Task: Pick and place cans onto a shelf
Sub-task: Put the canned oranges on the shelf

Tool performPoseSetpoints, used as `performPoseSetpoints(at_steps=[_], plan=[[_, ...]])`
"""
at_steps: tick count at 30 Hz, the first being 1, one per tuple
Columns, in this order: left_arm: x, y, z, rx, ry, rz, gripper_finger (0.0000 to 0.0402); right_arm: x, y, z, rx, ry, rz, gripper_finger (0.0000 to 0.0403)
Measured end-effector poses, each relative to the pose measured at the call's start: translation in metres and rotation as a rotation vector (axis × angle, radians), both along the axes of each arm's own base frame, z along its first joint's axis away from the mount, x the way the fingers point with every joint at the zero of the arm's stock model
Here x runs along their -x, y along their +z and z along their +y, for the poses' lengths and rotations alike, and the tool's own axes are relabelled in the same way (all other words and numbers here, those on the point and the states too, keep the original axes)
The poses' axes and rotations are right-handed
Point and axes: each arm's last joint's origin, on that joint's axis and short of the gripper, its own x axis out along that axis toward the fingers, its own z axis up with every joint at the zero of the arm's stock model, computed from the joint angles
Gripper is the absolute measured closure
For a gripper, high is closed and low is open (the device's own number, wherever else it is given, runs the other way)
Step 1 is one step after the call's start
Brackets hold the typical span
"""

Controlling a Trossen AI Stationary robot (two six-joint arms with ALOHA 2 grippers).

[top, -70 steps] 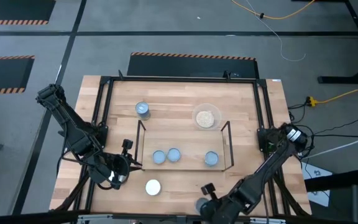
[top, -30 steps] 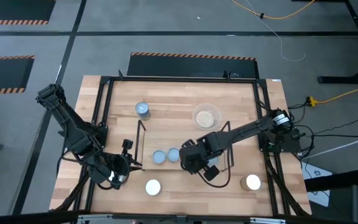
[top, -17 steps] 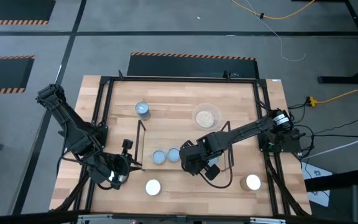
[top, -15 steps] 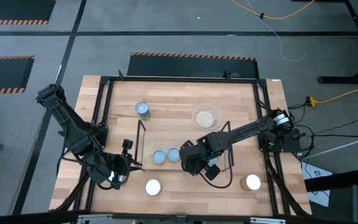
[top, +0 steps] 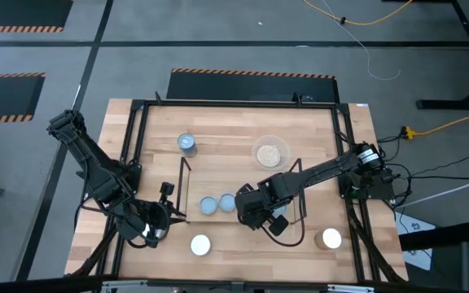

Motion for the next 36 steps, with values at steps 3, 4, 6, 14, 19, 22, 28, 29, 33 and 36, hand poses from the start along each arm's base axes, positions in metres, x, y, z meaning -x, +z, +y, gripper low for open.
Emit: performPoseSetpoints(at_steps=[3,4,6,14,19,22,28,29,33,36], plan=[[0.0000,0.0000,0.0000,0.000,0.000,0.000,0.0351,0.0000,0.0000,0.0000,0.000,0.000,0.000,0.0384],[0.0000,0.0000,0.0000,0.000,0.000,0.000,0.0351,0.0000,0.0000,0.0000,0.000,0.000,0.000,0.0383],[0.0000,0.0000,0.0000,0.000,0.000,0.000,0.0351,0.0000,0.0000,0.0000,0.000,0.000,0.000,0.0378],[0.0000,0.0000,0.0000,0.000,0.000,0.000,0.0351,0.0000,0.0000,0.0000,0.000,-0.003,0.001,0.0347],[0.0000,0.0000,0.0000,0.000,0.000,0.000,0.0351,0.0000,0.0000,0.0000,0.000,-0.004,0.000,0.0343],[0.0000,0.0000,0.0000,0.000,0.000,0.000,0.0351,-0.0001,0.0001,0.0000,0.000,-0.004,-0.001,0.0343],[0.0000,0.0000,0.0000,0.000,0.000,0.000,0.0351,-0.0024,0.0009,0.0008,-0.009,-0.004,-0.025,0.0342],[0.0000,0.0000,0.0000,0.000,0.000,0.000,0.0351,-0.0031,0.0011,0.0010,-0.012,-0.004,-0.033,0.0341],[0.0000,0.0000,0.0000,0.000,0.000,0.000,0.0351,-0.0047,0.0017,0.0016,-0.018,-0.004,-0.051,0.0341],[0.0000,0.0000,0.0000,0.000,0.000,0.000,0.0351,-0.0047,0.0017,0.0018,-0.021,-0.014,-0.049,0.0341]])
